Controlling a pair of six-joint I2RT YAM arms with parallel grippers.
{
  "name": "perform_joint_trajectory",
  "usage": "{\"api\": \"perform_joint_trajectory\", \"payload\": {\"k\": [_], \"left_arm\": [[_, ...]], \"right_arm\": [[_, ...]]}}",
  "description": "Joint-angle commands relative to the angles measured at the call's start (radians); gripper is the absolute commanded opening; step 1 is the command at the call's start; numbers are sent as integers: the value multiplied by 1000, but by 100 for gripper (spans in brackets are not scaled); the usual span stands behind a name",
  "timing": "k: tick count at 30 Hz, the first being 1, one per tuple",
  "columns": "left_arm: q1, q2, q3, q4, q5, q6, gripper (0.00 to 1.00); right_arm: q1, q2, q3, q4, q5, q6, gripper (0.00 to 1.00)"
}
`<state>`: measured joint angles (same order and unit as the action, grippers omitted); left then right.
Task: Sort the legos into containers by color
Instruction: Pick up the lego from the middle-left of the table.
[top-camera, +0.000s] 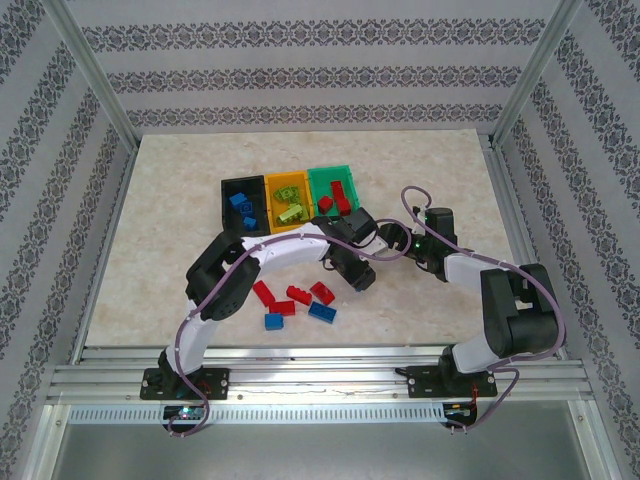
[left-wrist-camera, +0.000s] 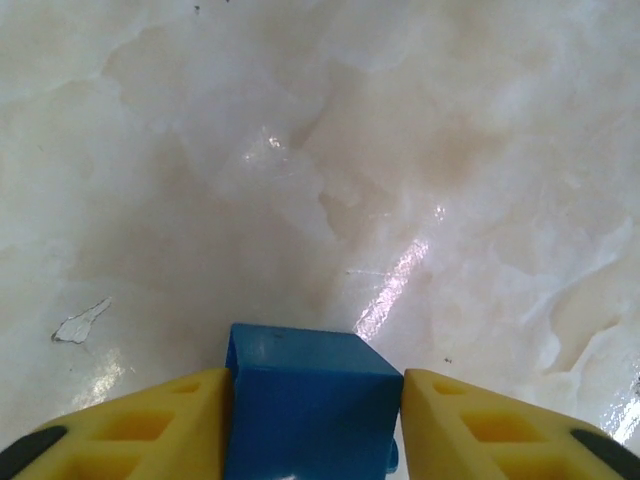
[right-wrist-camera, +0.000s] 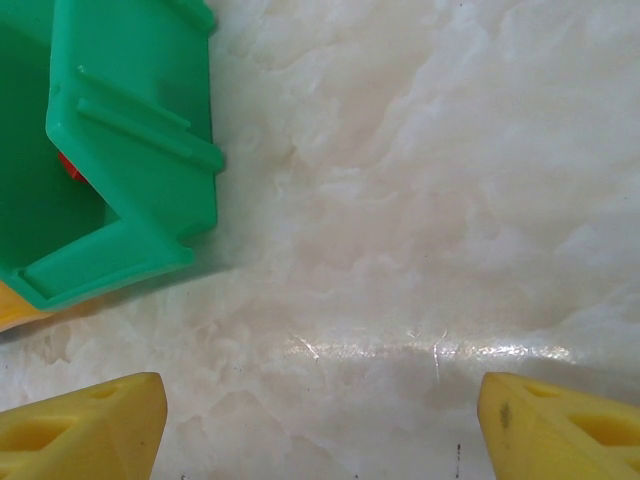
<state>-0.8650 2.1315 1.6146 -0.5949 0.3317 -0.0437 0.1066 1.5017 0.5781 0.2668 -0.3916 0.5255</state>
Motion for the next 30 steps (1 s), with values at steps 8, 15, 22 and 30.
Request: {"api": "perform_joint_trajectory", "payload": {"k": [8,15,22,30], "left_arm": [[-18,-10,-49,-9,-55,-7,39],[0,-113,-119,68,-74,-47,39],[108,-265,-196,94,-59,-89,39],[298,-444,-238,3,-225,-73,40]], "right_arm": [[0,-6,5,73,-69,25,81],[-1,-4,4,77,-71,27,82],[-2,-2,3,78,-75,30,82],[-1,2,3,84,-81,34,81]]}}
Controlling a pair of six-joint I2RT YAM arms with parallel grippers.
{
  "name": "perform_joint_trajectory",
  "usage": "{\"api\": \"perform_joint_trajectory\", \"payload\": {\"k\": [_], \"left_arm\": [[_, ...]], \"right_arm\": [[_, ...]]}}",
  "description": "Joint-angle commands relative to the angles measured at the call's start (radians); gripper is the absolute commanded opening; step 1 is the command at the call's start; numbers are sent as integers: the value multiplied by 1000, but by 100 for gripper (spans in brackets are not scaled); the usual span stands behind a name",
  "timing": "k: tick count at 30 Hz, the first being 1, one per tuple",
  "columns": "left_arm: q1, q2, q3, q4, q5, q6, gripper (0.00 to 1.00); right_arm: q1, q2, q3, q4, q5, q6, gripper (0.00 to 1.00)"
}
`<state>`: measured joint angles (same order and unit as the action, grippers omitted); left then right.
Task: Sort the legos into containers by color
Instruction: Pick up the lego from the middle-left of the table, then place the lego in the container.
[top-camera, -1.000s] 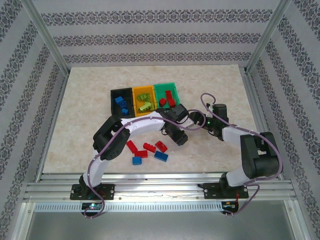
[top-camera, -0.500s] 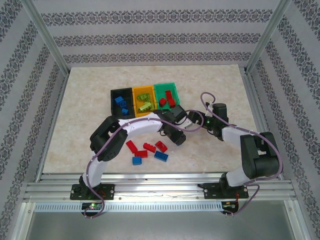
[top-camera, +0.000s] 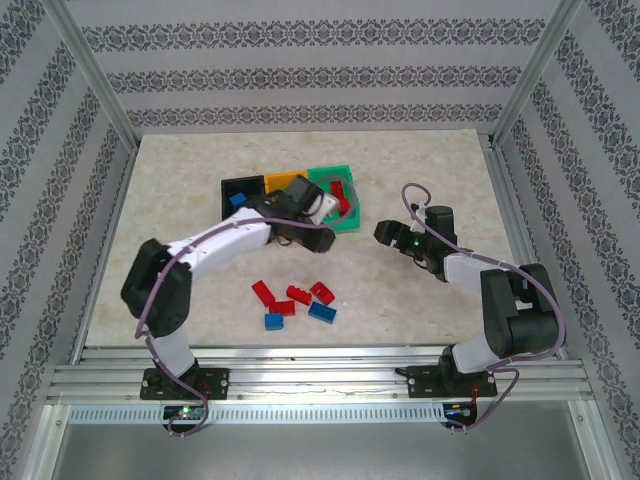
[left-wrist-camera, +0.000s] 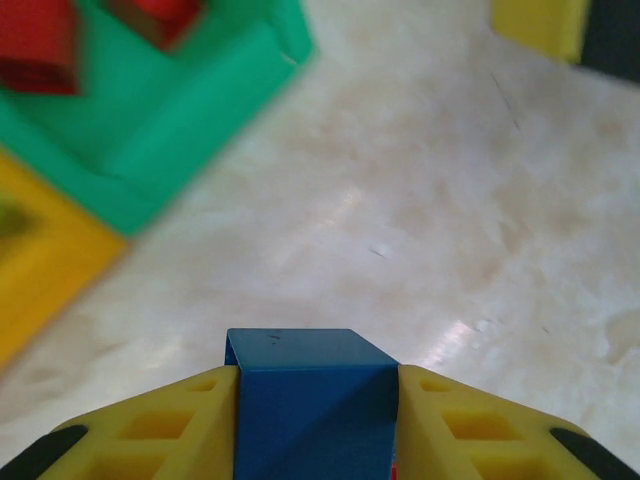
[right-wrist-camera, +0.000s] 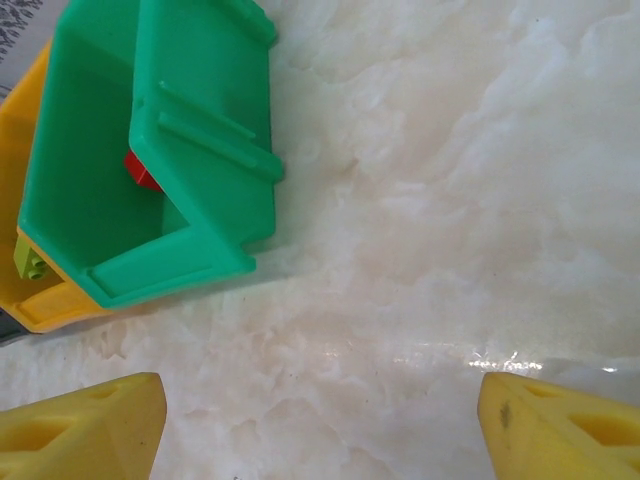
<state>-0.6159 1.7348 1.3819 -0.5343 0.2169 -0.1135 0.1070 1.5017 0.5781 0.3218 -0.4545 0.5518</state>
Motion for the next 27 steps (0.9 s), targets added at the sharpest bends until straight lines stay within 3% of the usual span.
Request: {"api": "perform_joint_trajectory", "payload": {"k": [1,5,13,15,21,27], "left_arm": [[75,-57,2,-81,-149,4,39],[183,-94,0,-86,-199,6,40],[376,-60,27,-12,-121,2,40],[391,-33,42,13,-96,2,43],[402,29,109,2,-36,-16,66],[397,-70,-20,75,100,-57,68]], "right_arm": [[-1,2,2,30,-19,9,82],[-2,5,2,36,-23,13,82],[-3,16,3,46,-35,22,82],[-2,18,3,50,-38,25,82],[-1,18,0,55,-44,30,82],[-1,17,0,57,-44,31,82]]}}
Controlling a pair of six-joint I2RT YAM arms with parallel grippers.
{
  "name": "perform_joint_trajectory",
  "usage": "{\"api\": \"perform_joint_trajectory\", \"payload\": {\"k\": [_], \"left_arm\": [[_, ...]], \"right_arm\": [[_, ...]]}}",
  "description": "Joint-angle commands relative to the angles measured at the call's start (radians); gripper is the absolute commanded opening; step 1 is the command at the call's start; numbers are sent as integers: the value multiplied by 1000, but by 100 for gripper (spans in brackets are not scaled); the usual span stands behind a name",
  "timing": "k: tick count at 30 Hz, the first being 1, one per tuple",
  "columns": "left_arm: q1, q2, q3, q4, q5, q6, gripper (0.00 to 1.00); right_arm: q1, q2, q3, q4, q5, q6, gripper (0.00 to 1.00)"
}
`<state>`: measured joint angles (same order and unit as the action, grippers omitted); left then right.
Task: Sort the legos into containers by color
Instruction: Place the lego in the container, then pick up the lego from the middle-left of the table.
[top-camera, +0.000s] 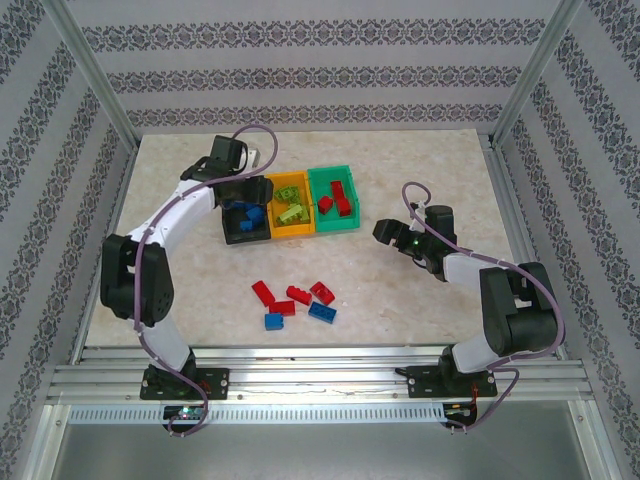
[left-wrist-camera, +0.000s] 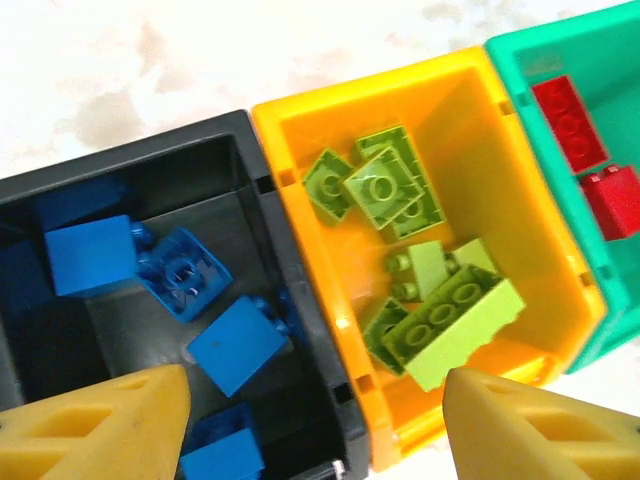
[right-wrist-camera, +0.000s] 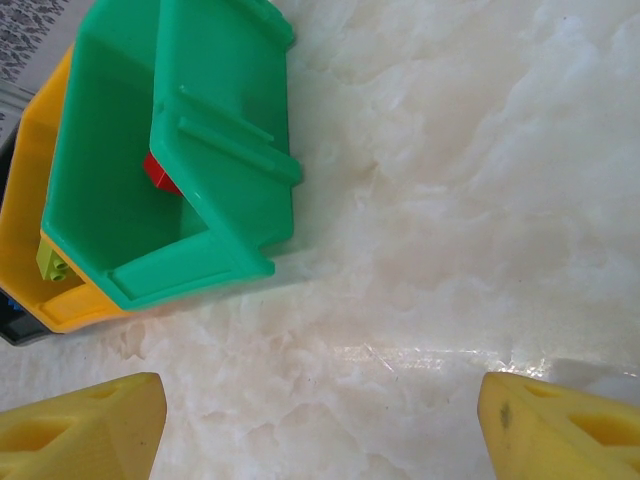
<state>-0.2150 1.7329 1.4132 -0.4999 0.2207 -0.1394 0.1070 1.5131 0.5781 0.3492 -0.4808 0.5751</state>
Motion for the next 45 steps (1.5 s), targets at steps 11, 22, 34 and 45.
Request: {"api": "perform_joint_trajectory", "payload": {"k": [11,22,34,45], "left_arm": [[-213,-270,-401,86,293,15,66],[-536,-282,-507,131,167,-71,66],[-743,-274,-480,24,-123,-411,68],[-816,-158,-434,-28,-229,-603,69]], "right_arm": [[-1,14,3,29,-16,5,81],[-1,10,3,27,-15,3,82],[-2,18,2,39,-25,14,82],[-1,20,0,48,-34,23,82]]}}
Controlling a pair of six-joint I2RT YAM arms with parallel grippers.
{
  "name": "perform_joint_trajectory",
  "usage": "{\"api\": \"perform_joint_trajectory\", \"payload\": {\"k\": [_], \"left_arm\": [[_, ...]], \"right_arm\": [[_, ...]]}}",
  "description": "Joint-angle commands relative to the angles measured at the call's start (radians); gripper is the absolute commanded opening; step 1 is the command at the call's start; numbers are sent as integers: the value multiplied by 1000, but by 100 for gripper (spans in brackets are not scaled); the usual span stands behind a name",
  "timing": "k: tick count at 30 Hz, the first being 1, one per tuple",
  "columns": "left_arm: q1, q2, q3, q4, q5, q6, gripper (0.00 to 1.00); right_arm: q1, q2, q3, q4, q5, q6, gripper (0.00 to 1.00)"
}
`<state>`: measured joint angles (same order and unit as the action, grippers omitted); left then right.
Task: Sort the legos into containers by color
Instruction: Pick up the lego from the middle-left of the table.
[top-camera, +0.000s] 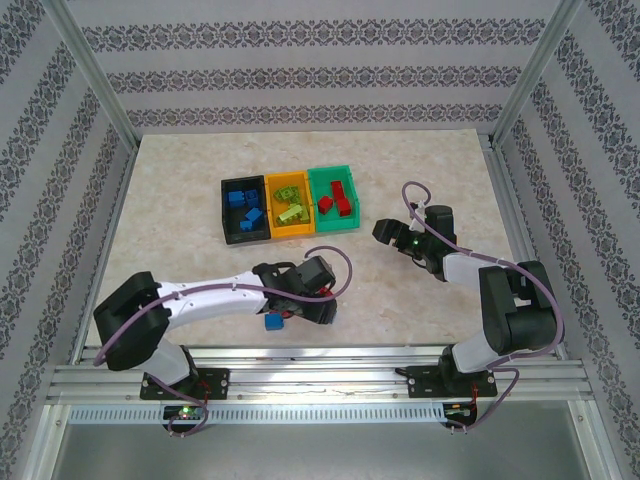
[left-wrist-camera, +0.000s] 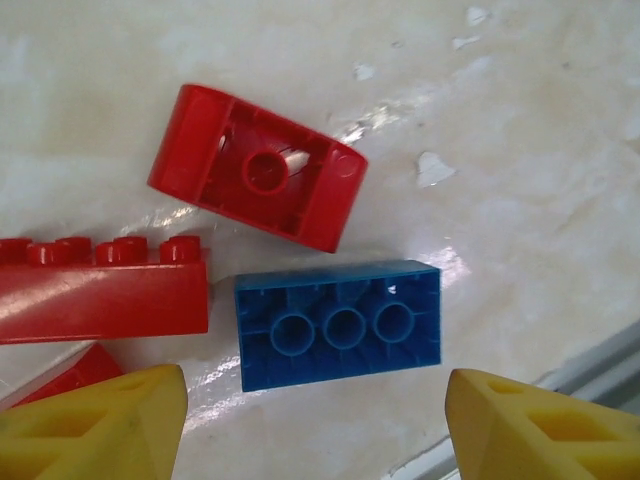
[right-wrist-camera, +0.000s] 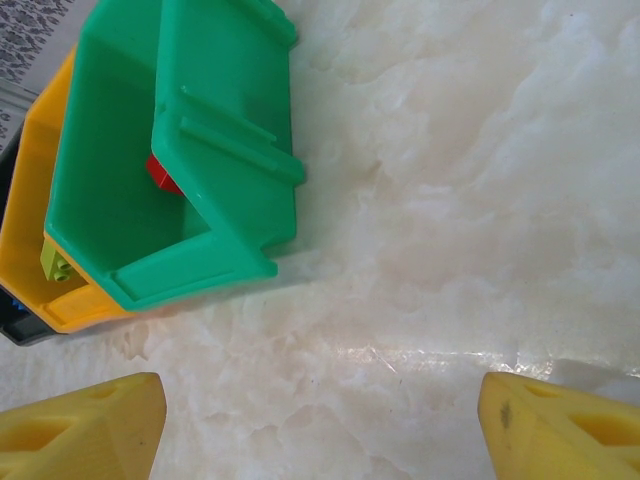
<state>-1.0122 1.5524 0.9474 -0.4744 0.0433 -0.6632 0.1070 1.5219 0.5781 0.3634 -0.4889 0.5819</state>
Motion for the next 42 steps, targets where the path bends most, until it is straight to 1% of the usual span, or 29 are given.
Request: {"api": "perform_joint_trajectory", "payload": {"k": [1,5,13,18,29,32,35,36,39,42], "left_arm": [[-19,31,36,-55,-54,-82,69],[-24,68,38,-22,-36,-89,70],[-37,143,93,-30,-19,-81,71],[-47,184,140,-89,-25,-62,72],[-57,271,181,-135,-21,-39,74],[-57,275,184,-122,-17,-28,70],[-57,258,179,-101,-13,-16,61],[-57,249,176,-91,-13,-13,59],[-57,226,165,-68,-10,3,56],[-57,189,142,-11,9,37,56]], "right_arm": [[-2,11,0,34,-27,15,82],[-1,9,-1,35,-26,15,82],[-2,12,0,34,-28,15,82],[-1,11,0,34,-31,16,82],[-1,9,0,34,-33,17,82],[-1,10,0,33,-33,16,82],[-1,11,0,35,-34,19,82],[-2,12,0,34,-34,18,82],[-1,11,0,34,-33,18,82],[-1,11,0,35,-34,18,82]]}}
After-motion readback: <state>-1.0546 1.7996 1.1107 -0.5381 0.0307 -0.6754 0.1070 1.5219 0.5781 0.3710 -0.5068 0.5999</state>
